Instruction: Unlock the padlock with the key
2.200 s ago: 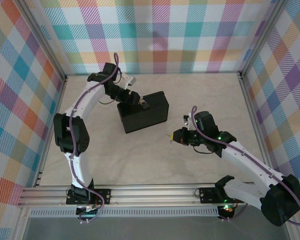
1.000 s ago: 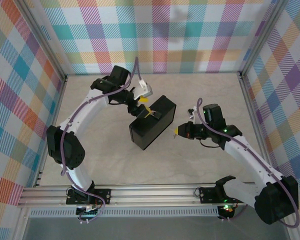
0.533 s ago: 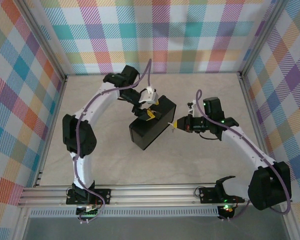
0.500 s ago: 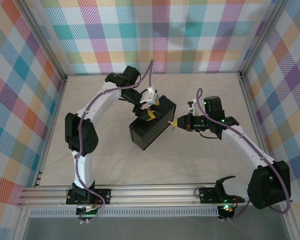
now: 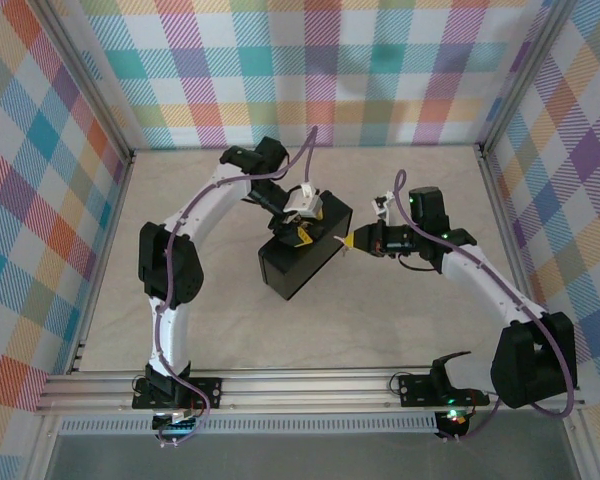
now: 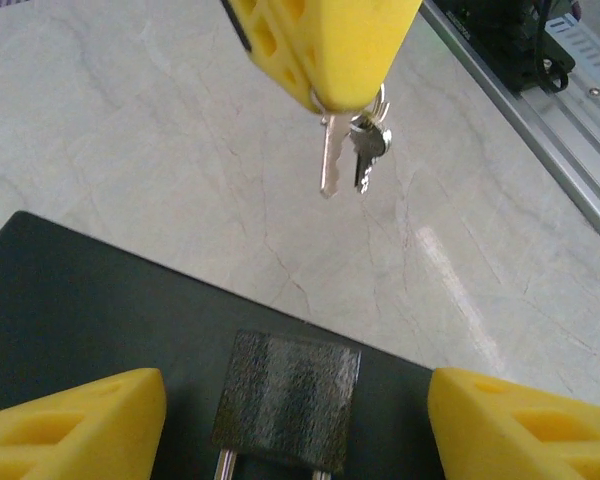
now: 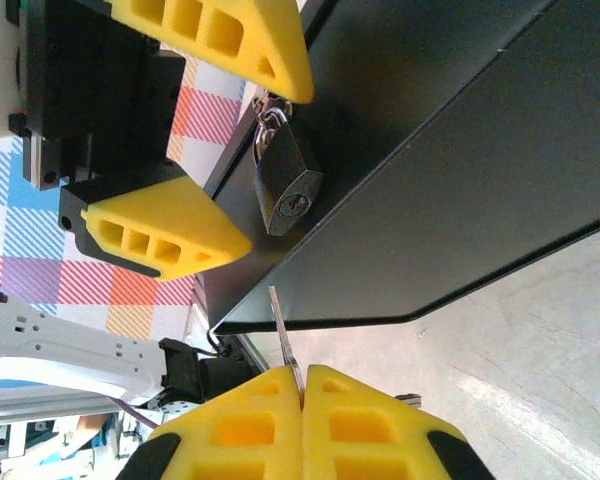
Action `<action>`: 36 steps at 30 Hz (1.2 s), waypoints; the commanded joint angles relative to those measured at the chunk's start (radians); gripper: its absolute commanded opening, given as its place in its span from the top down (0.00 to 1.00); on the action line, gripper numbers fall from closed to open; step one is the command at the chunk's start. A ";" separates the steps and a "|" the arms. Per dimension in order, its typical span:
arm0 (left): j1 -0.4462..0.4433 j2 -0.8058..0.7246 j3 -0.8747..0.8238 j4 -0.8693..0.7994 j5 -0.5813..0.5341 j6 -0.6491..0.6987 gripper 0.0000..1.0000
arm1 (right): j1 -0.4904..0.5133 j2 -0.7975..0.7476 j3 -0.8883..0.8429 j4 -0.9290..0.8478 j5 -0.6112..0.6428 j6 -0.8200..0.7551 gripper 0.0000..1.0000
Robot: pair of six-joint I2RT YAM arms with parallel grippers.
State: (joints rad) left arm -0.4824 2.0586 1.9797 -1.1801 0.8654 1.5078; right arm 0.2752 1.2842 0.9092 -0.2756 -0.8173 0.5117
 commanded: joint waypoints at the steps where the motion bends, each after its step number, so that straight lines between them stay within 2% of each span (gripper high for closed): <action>1: -0.015 0.014 0.020 -0.043 0.000 0.042 0.34 | -0.004 0.012 -0.004 0.043 -0.043 0.007 0.97; 4: -0.015 0.032 0.031 -0.045 -0.012 0.029 0.37 | -0.004 0.014 -0.001 0.042 -0.046 0.005 0.97; 15: -0.015 0.049 0.020 -0.059 -0.021 0.028 0.61 | -0.004 0.085 -0.010 0.124 -0.079 0.045 0.97; 20: -0.015 0.040 -0.009 -0.038 -0.011 0.029 0.65 | -0.004 0.113 -0.003 0.157 -0.083 0.062 0.97; 36: -0.015 0.018 -0.054 0.005 -0.003 0.010 0.67 | 0.008 0.139 -0.015 0.223 -0.113 0.090 0.97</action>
State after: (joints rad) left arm -0.4904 2.0796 1.9675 -1.1625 0.8890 1.5112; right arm 0.2756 1.4132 0.8974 -0.0868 -0.8963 0.5983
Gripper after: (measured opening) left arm 0.336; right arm 0.064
